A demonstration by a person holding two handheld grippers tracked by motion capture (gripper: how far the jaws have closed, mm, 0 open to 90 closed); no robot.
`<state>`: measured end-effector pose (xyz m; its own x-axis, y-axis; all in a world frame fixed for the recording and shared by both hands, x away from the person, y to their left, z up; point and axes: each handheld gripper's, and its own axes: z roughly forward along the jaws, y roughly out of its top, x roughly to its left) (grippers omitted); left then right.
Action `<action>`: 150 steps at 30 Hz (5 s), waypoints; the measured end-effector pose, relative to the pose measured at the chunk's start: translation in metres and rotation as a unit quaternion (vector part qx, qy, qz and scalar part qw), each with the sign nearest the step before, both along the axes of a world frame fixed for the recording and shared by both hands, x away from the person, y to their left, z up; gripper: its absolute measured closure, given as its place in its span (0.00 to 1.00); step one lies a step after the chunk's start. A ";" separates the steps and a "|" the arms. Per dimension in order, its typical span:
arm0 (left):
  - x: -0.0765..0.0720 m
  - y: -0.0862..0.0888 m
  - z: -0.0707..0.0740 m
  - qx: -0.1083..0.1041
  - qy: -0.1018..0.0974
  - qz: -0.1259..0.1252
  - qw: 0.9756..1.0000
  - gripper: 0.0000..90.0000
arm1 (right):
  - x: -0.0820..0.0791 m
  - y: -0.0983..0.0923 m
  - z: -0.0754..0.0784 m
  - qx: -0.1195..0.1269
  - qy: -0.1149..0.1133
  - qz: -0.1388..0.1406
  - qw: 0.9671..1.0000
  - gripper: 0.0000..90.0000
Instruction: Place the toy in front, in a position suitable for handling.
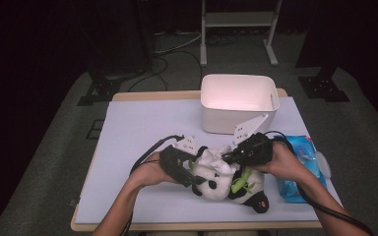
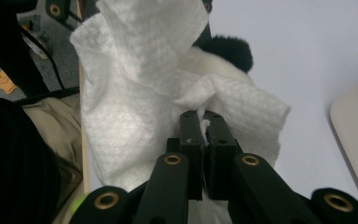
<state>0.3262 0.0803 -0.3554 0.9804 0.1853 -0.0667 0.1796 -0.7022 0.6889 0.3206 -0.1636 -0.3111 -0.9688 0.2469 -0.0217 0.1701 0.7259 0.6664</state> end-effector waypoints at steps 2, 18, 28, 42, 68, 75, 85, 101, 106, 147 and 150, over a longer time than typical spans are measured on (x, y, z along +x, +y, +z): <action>0.000 0.001 -0.001 0.001 0.002 0.002 1.000 0.29 | 0.000 -0.004 -0.003 -0.004 0.002 -0.007 1.000 0.97; 0.003 0.002 -0.002 -0.009 0.008 0.012 1.000 0.29 | -0.007 -0.050 -0.008 -0.002 0.008 -0.055 0.998 0.97; 0.000 -0.001 0.002 -0.009 0.001 0.011 1.000 0.29 | -0.001 -0.036 -0.009 0.002 0.020 -0.043 0.999 0.96; -0.003 -0.006 0.008 -0.013 -0.011 0.010 1.000 0.29 | 0.018 -0.005 0.007 0.004 0.022 -0.027 0.999 0.96; 0.002 -0.004 0.004 -0.008 0.010 0.027 1.000 0.29 | 0.024 -0.006 0.000 0.001 0.026 -0.032 0.999 0.96; 0.001 -0.004 0.004 -0.002 0.012 0.035 0.999 0.29 | 0.015 -0.023 -0.008 0.005 0.028 -0.042 0.999 0.96; 0.003 -0.002 0.003 0.000 0.016 0.050 0.999 0.29 | -0.001 -0.040 -0.017 0.014 0.034 -0.049 0.998 0.96; 0.006 -0.006 0.007 0.011 0.010 0.051 0.999 0.30 | -0.011 -0.013 -0.002 0.009 0.007 -0.014 1.000 0.96; 0.008 -0.005 0.006 0.007 0.012 0.061 0.998 0.30 | -0.014 -0.007 -0.002 0.008 0.006 -0.006 1.000 0.96; 0.008 0.010 -0.033 0.005 0.051 0.068 0.996 0.33 | 0.009 0.003 -0.031 -0.025 0.007 -0.016 1.000 0.96; 0.010 0.011 -0.035 0.006 0.053 0.069 0.996 0.33 | 0.004 0.008 -0.029 -0.030 -0.007 -0.014 0.999 0.96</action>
